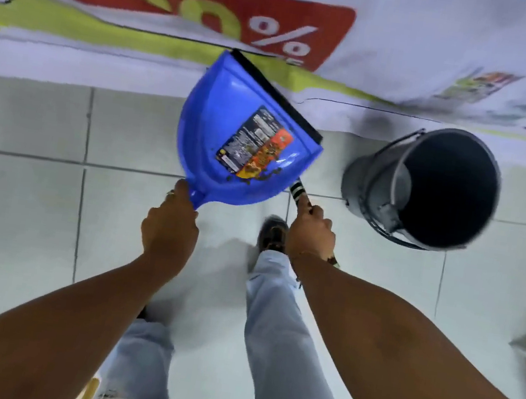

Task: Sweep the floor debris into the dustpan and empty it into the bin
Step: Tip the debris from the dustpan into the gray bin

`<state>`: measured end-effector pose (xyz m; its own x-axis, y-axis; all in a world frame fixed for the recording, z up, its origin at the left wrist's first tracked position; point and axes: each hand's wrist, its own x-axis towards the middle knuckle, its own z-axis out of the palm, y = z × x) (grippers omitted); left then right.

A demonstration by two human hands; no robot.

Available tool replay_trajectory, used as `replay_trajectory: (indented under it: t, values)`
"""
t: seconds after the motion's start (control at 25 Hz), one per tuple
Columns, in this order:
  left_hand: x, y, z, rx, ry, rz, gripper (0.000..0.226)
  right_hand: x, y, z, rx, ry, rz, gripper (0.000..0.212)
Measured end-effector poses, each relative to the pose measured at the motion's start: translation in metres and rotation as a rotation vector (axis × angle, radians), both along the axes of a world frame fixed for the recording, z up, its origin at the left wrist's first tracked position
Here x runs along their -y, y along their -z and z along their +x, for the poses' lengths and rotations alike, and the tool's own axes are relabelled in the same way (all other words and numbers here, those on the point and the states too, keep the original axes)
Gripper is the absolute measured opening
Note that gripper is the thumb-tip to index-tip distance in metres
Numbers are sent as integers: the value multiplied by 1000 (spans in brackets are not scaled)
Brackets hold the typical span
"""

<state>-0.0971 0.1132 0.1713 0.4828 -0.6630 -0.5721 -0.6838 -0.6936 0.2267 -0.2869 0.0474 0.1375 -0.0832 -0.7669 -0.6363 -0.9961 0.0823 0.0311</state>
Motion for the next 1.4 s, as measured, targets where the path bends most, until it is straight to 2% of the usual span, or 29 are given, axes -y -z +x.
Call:
replay_trajectory:
  t: [0.12, 0.24, 0.28, 0.4, 0.6, 0.64, 0.76, 0.88, 1.0, 1.08, 1.12, 1.24, 1.4]
  values:
    - [45, -20, -37, 62, 342, -90, 53, -5, -7, -43, -18, 55, 61, 56]
    - [99, -41, -79, 246, 752, -206, 57, -17, -11, -75, -12, 72, 123, 56]
    - [116, -49, -96, 233, 855, -206, 57, -20, -10, -83, 3, 81, 131, 55]
    - [165, -57, -158, -6, 1014, -186, 55, -20, -6, -95, 52, 105, 118, 52]
    - [225, -49, -243, -385, 790, 255, 42, -5, -2, -117, 106, 95, 64, 54]
    - [230, -44, -254, -455, 705, 312, 41, -2, -2, -123, 122, 95, 60, 55]
    - [236, -38, -270, -783, 176, 452, 40, 7, -3, -131, 103, 86, -18, 60]
    - [232, -32, -266, -899, 18, 522, 43, 14, -2, -132, 71, 81, -46, 63]
    - [223, -29, -243, -844, 101, 412, 37, 21, -4, -129, 157, 129, -19, 46]
    - [214, -23, -216, -710, 325, 215, 30, 20, -3, -122, 201, 123, 2, 34]
    - [208, -20, -198, -652, 373, 91, 29, 18, -3, -115, 204, 110, -26, 33]
    - [177, -10, -121, -469, 242, -136, 33, 12, -7, -84, 171, 58, -124, 38]
    - [91, 11, -2, -243, 80, -171, 32, 40, 3, -21, 134, -166, -170, 41]
